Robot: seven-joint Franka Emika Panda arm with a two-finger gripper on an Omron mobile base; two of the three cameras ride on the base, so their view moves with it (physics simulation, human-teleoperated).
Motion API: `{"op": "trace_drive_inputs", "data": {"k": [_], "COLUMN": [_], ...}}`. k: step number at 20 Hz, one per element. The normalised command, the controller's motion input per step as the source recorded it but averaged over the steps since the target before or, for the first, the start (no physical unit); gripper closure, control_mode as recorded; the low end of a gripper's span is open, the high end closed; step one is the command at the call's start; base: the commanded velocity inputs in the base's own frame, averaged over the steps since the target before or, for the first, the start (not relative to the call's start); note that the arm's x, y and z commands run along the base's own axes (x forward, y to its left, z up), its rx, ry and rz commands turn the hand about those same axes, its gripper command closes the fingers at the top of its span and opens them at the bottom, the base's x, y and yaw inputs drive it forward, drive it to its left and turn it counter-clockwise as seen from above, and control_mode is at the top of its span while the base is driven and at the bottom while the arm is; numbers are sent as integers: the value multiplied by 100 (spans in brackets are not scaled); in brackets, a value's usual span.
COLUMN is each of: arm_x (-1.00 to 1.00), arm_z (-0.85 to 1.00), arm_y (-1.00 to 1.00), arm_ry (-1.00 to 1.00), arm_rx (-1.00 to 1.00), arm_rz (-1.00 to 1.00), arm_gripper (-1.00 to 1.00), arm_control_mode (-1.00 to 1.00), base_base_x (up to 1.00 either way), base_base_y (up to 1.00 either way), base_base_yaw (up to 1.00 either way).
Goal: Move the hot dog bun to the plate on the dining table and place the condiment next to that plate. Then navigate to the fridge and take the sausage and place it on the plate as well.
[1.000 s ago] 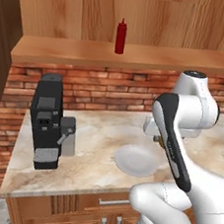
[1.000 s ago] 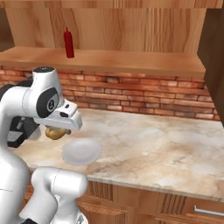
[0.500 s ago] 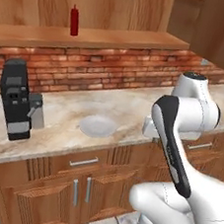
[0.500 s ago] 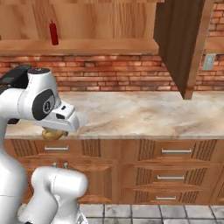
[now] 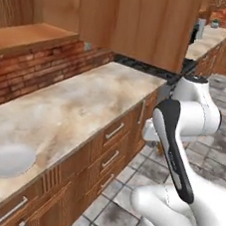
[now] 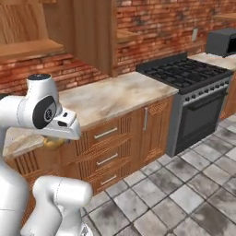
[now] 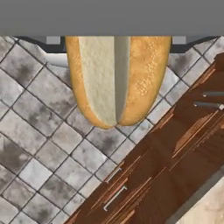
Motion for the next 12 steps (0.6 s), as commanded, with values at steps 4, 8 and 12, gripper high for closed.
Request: {"op": "trace_drive_inputs", "data": {"k": [4, 8, 12], "arm_x": [0, 0, 0], "arm_z": [0, 0, 0], "arm_y": [0, 0, 0], "arm_ry": [0, 0, 0], "arm_rx": [0, 0, 0], "arm_rz": [0, 0, 0], "arm_gripper": [100, 100, 100], "arm_control_mode": [100, 100, 100], "base_base_x": [0, 0, 0], "base_base_y": [-27, -51, -65], "base_base_yaw": [-93, -83, -75]}}
